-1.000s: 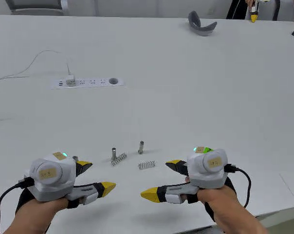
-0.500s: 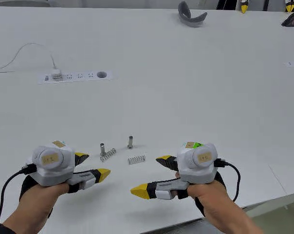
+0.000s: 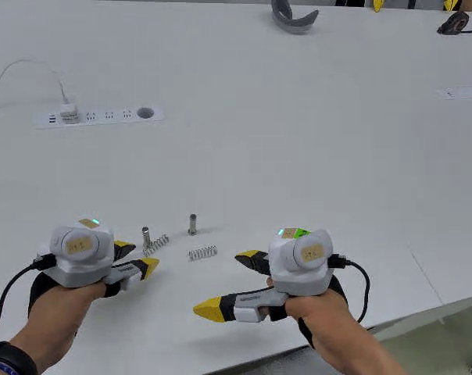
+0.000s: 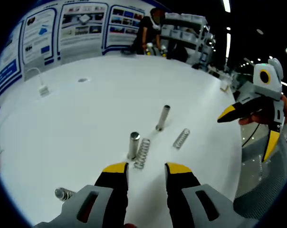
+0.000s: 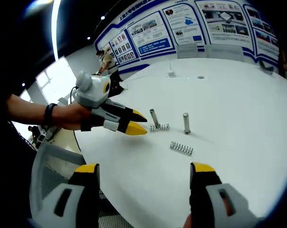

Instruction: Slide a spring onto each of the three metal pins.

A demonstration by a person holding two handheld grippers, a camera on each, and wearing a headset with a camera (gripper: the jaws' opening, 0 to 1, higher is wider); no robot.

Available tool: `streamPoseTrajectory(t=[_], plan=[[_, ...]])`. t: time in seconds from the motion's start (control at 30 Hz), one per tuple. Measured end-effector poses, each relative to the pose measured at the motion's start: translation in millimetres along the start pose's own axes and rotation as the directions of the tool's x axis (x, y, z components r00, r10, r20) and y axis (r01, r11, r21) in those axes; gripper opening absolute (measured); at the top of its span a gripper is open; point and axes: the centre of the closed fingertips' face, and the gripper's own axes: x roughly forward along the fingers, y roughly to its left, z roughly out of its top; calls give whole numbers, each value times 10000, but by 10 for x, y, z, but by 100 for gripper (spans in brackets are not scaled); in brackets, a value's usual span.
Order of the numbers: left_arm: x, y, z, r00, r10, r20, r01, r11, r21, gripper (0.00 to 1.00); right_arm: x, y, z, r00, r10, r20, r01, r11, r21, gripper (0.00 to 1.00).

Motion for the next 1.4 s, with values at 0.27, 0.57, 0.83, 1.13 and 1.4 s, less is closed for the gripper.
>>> streamPoseTrajectory(t=[0.27, 0.57, 0.83, 1.13, 1.4], plan=[[105, 57, -77, 9996, 211, -168, -213, 9997, -105, 24, -5, -12, 1, 10000, 4, -9, -4, 10000, 49, 79], [180, 61, -80, 9994, 304, -153, -308, 9991, -286, 19, -35, -31, -67, 9999, -32, -113, 34, 9999, 150, 79], [206, 87, -84, 9987, 482, -177, -486, 9985, -257, 12, -40, -45, -68, 9999, -78, -99, 80, 9998, 207, 78], [113, 35, -118, 9985, 483, -251, -487, 9987, -151, 12, -4, -23, -61, 9999, -10, -111, 12, 9998, 195, 78], [-37, 32, -277, 9983, 419, -401, -425, 9990, -136, 12, 28, 6, -78, 9999, 45, -121, -42, 9998, 206, 78]])
